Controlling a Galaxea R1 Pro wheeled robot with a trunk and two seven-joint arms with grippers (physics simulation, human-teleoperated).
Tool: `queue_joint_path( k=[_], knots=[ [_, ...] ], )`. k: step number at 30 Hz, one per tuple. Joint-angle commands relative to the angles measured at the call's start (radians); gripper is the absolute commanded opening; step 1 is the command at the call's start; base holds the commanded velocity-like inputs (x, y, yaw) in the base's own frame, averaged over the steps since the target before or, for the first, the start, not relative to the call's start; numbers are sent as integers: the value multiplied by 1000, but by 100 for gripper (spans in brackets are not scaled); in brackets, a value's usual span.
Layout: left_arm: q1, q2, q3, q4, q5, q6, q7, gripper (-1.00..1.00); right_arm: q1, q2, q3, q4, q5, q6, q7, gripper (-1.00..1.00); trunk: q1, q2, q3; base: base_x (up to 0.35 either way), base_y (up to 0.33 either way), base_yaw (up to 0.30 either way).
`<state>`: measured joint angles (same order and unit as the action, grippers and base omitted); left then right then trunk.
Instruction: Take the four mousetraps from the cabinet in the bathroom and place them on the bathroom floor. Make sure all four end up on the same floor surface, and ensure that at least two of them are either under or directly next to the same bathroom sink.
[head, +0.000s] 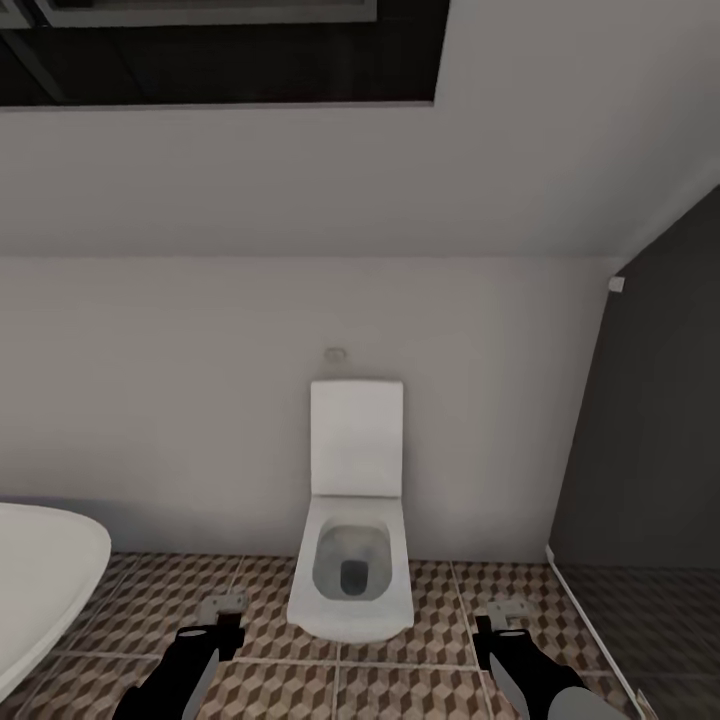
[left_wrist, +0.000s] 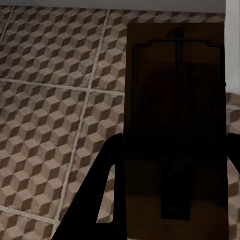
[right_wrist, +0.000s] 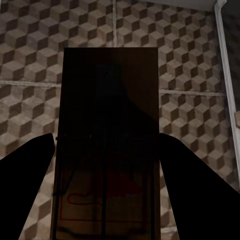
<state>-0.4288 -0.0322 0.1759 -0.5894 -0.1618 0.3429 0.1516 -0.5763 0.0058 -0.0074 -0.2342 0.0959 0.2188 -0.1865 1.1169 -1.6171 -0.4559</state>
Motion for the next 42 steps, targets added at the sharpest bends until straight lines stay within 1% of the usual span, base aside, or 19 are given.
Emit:
queue_joint_path(
  k=[1, 42],
  knots=[
    [-1, -1, 5, -2, -12, 5, -1, -100, 0, 0, -1, -2, 10, 8, -2, -100, 4, -8, -4, 0, 0, 0],
    [0, -2, 5, -1, -10, 5, -1, -100, 0, 0, 0, -2, 10, 11, -2, -100, 161, -295, -133, 0, 0, 0]
  ],
)
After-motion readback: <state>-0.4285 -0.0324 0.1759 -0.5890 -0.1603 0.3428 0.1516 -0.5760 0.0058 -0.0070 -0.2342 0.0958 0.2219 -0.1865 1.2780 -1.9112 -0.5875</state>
